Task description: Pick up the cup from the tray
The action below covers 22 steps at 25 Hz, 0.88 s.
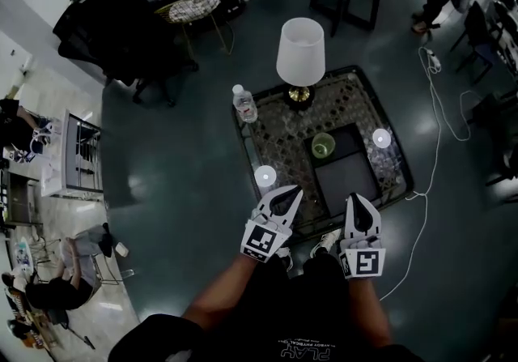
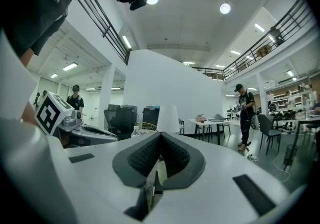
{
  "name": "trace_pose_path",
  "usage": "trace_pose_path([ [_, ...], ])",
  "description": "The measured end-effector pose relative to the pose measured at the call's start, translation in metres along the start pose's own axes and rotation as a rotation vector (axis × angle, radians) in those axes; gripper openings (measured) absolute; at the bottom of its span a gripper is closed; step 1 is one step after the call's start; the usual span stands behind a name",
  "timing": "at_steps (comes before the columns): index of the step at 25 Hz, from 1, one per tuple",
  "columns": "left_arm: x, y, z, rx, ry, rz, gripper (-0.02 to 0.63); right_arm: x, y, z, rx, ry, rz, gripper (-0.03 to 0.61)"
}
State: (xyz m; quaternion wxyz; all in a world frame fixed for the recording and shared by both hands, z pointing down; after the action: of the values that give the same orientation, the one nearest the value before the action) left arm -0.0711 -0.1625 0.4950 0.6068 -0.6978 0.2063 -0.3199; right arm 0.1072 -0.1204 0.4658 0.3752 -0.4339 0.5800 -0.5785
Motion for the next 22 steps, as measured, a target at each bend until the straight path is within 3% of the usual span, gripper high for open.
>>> trace_pose_path([
  [10, 0.041, -0.020, -0.002, -0.048, 0.046, -0.033, 0.011, 0.018, -0.031, 0.025, 0.053, 0.066, -0.072, 0.010],
  [16, 0.072, -0.035, -0.005, -0.031, 0.035, -0.060, 0.012, 0.026, -0.045, 0.039, 0.073, 0.134, -0.103, 0.010],
  [22, 0.090, -0.050, -0.007, -0.034, 0.036, -0.092, 0.014, 0.039, -0.052, 0.042, 0.098, 0.161, -0.074, 0.010],
])
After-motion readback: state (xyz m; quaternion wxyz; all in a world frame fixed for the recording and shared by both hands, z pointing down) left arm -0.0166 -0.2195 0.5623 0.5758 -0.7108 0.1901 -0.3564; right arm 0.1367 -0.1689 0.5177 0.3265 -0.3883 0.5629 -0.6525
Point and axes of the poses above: the fingertips, and each gripper's own axes: x forward along the fingers, z to its right, y out of its top, the point moved 6 cm from there along -x, backward along the fingers, and after that the axes turned 2 degrees about -x, right-handed, at the moved point
